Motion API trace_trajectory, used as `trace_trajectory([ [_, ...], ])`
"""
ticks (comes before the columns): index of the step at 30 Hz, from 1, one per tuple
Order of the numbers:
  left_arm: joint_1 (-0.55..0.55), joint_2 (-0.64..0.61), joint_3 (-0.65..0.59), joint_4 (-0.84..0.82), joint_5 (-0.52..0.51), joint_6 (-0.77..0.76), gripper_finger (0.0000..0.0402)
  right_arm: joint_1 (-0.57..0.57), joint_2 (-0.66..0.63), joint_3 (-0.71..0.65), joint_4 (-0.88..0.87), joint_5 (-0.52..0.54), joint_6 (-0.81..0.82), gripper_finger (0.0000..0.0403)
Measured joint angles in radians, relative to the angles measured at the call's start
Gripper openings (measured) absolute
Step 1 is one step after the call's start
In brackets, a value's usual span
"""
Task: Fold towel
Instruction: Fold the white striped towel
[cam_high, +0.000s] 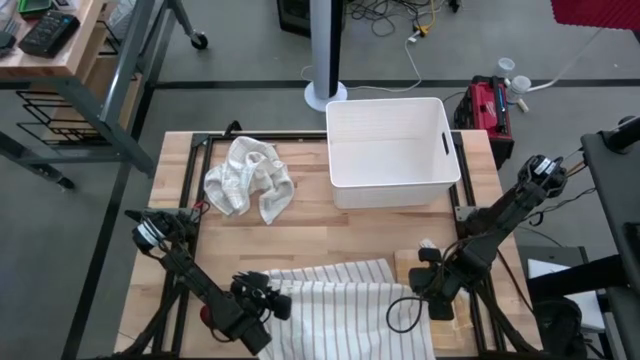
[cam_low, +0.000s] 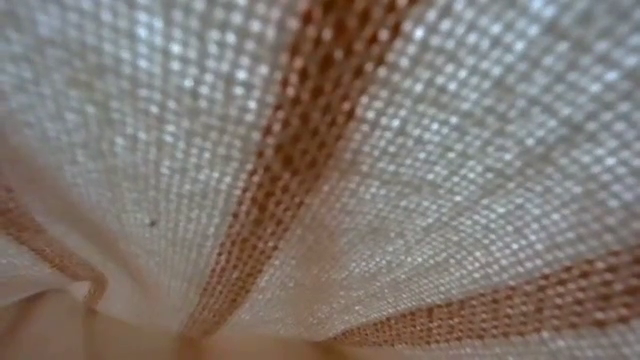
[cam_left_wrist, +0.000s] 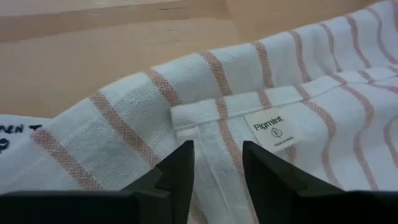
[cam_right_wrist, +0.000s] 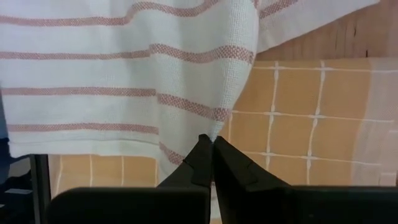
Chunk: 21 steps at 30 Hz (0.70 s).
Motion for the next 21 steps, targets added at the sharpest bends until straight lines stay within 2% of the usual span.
trace_trajectory([
  [13, 0.022, 0.024, -0.039, 0.106, -0.015, 0.068, 0.0097, 0.000, 0.000, 0.000, 0.030, 0.001, -0.016, 0.0000],
  [21, 0.023, 0.025, -0.006, 0.108, -0.031, 0.142, 0.0007, 0.000, 0.000, 0.000, 0.033, 0.001, -0.019, 0.0000],
])
